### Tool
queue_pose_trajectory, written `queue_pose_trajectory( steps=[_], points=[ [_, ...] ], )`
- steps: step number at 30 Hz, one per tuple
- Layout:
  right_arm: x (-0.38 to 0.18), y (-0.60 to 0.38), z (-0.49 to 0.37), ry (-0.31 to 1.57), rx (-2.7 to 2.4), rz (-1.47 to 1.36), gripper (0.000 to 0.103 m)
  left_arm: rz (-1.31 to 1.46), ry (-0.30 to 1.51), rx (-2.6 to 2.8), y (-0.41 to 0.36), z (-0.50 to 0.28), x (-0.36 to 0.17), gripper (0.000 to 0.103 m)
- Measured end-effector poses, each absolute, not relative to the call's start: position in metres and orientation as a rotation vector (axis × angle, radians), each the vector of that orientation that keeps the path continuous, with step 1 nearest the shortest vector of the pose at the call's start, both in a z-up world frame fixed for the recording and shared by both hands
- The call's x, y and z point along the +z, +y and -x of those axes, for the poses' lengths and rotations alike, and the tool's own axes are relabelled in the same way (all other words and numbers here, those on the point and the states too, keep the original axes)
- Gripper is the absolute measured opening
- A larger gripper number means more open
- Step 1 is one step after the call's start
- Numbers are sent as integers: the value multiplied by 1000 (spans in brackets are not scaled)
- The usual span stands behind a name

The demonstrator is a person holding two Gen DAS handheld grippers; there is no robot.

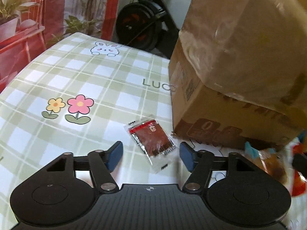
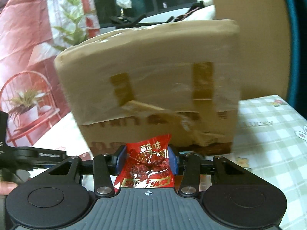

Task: Organize snacks
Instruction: 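Grasp the red-brown sachet with the left tool while the right tool carries its packet to the bin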

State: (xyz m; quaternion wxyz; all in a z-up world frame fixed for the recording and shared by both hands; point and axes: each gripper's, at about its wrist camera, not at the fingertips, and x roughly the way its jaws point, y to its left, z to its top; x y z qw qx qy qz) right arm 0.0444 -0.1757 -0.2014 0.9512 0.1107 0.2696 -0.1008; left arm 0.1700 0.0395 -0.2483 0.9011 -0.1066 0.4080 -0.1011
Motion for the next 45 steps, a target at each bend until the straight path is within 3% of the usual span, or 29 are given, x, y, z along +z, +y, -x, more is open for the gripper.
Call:
queue_pose_trajectory(
  steps=[11,14,16,17,36,45],
  points=[
    [-207,-206,-40,506,-235,-300,42,-10,813,-106,9,-177,-250,80],
    [-208,-204,-36,503,-229,-300,42,15,816,-72,21,-170,-248,72],
    [-207,-204,-30,500,-227,-300,42,5,807,-86,26,-162,-246,53],
    [-207,-204,-28,499,-226,-303,42,1,805,-95,28,-159,-245,52],
    [-201,-191,-6,512,-176,-272,42,71,722,-137,62,-84,-225,42],
    [-175,-182,3,450,-149,-239,42,105,548,-174,60,-71,-169,42]
  ],
)
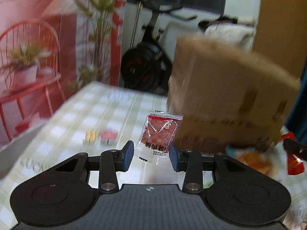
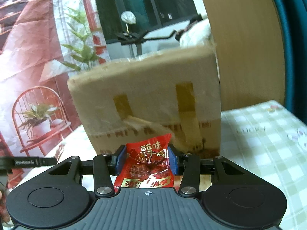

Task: Organize snacks
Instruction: 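Grasp the red-brown sachet with the left tool while the right tool carries its packet to the bin, then open both tools above the bin to drop the packets, then grasp the green wrapped cake with the left tool while the right tool grasps the white cracker pack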

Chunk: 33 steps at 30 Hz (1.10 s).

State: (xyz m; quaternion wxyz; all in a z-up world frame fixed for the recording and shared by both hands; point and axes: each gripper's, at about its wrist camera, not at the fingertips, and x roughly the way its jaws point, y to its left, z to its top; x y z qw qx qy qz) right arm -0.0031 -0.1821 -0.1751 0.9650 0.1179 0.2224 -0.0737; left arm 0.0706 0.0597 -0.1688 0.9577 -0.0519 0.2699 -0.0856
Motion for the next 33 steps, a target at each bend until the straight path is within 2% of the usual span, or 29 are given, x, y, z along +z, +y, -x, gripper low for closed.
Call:
queue_pose_trajectory(
  steps=[8,14,18,20,21,23,24,33],
  points=[
    [-105,-199,-25,276,-126,-182,42,78,335,-272,30,-95,-89,42],
    [-69,-235,-76,215,-169,-141,42,68,276,-336,-10,-145,-55,43],
    [-67,-256,-111,253,-202,-157,43,70,333,-355,-38,-187,-57,43],
    [-71,-264,-125,283,-217,-173,44,62,375,-365,-47,-205,-64,47],
    [-75,-265,-131,300,-219,-179,48,73,401,-378,-49,-214,-69,51],
    [-82,-267,-138,337,-217,-183,59,105,465,-399,-53,-229,-81,51],
    [-85,-265,-138,347,-218,-177,59,117,486,-399,-49,-235,-86,53],
    [-80,-258,-96,334,-177,-184,62,101,423,-422,-18,-200,-81,59]
  ],
)
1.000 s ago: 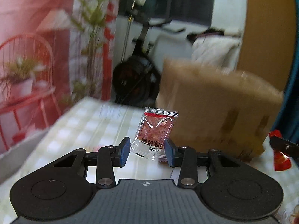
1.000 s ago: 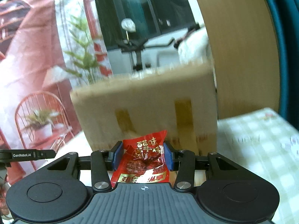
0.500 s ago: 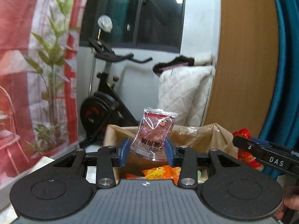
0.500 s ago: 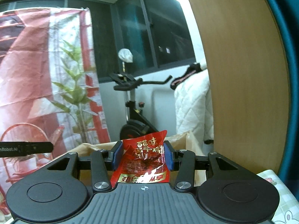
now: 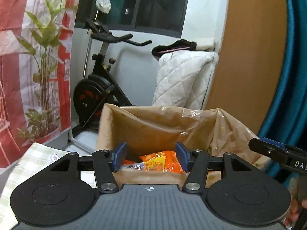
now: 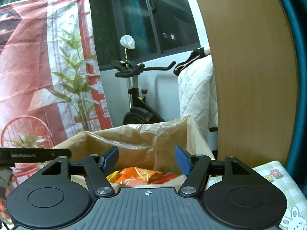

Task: Organize snacks
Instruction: 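Grasp the green wrapped cake with the left tool while the right tool grasps the white cracker pack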

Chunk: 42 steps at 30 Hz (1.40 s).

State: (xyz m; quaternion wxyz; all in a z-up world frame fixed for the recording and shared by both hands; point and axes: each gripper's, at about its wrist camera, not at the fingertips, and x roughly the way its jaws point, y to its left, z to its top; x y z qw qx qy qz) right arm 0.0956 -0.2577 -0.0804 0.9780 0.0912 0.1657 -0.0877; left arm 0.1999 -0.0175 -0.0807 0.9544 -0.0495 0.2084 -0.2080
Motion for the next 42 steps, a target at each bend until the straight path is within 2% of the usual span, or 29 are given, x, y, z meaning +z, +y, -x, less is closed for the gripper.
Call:
queue_pose_trajectory(
  steps=[9,15,18,24,36,40,42],
  points=[
    [-72,-251,-34,283,-145,-186,59,136,408,-412,24,-151,-80,59],
    [-99,-244,-3,344,-139,-166,48,103,493,-458,23,-129,-122,59],
    [-121,-242,5,404,-155,-155,47,106,565,-507,18,-123,-156,59],
    [-161,-245,13,523,-176,-216,46,-68,647,-565,-2,-118,-205,59],
    [-191,-263,-2,666,-224,-298,46,-330,702,-695,-26,-113,-248,65],
    [-195,-267,-11,704,-227,-298,46,-332,737,-654,-30,-124,-257,65],
    [-198,-270,-17,727,-228,-290,46,-270,760,-628,-28,-133,-257,61]
  ],
)
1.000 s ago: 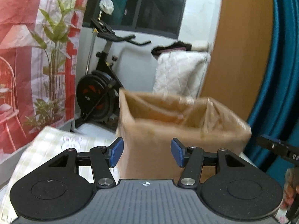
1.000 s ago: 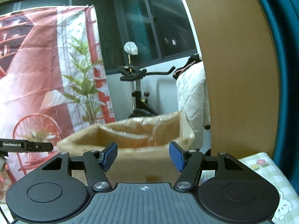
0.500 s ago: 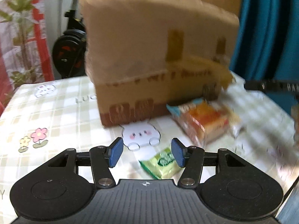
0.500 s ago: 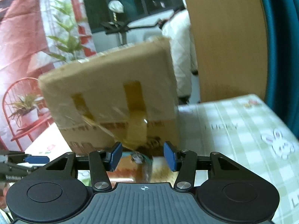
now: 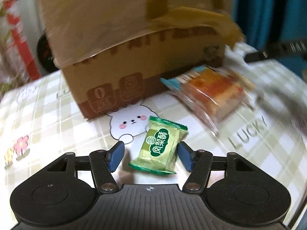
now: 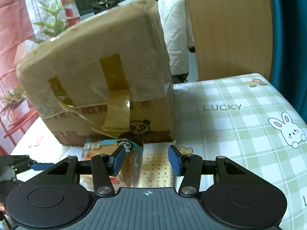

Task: Organize snacks
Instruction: 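Grasp the green wrapped cake with the left tool while the right tool grasps the white cracker pack, then carry both snacks over the bin and open both tools to release them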

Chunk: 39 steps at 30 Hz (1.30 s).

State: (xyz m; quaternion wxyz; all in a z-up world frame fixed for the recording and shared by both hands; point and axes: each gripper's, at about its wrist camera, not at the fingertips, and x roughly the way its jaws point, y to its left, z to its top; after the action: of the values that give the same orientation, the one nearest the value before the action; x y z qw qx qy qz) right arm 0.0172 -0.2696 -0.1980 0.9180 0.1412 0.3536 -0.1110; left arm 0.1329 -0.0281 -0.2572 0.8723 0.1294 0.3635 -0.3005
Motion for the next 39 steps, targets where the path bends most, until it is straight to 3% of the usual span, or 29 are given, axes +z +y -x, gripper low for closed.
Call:
queue_pose_trajectory(
  steps=[3,10,24,39],
  points=[
    [-204,-273,-29,766,-228,-271,46,-199,769,-569,-24,-141,-259,40],
    [-228,-270,-62,886,-227,-198,47,-54,775,-487,-8,-140,-262,39],
    [-246,-254,-59,941,-280,-117,48,26,761,-422,-1,-123,-262,39],
    [-239,-249,2,831,-322,-181,42,73,761,-374,19,-93,-257,39]
  ],
)
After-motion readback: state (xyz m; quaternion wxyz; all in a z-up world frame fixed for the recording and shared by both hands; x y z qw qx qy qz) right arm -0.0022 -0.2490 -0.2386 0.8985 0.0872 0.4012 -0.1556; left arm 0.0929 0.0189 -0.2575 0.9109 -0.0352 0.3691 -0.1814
